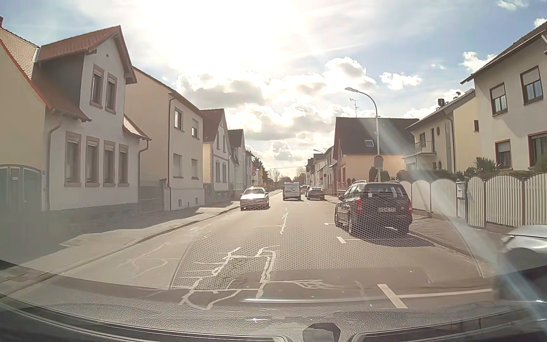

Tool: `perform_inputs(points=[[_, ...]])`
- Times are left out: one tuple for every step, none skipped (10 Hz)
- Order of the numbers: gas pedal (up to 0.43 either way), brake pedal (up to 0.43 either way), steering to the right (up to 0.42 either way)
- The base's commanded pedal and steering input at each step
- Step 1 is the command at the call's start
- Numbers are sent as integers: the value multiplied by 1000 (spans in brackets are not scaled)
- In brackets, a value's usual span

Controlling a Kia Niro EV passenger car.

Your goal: Follow the waypoints while adhering to traffic rules and regulations

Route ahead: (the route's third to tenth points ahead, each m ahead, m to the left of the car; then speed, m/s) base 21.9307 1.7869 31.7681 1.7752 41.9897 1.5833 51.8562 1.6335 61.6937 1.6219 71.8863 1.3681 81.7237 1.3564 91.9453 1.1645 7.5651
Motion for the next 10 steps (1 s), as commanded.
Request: perform_inputs(points=[[20, 0, 1], [20, 0, 1], [20, 0, 1], [20, 0, 1], [20, 0, 1], [20, 0, 1], [20, 0, 1], [20, 0, 1], [20, 0, 1], [20, 0, 1]])
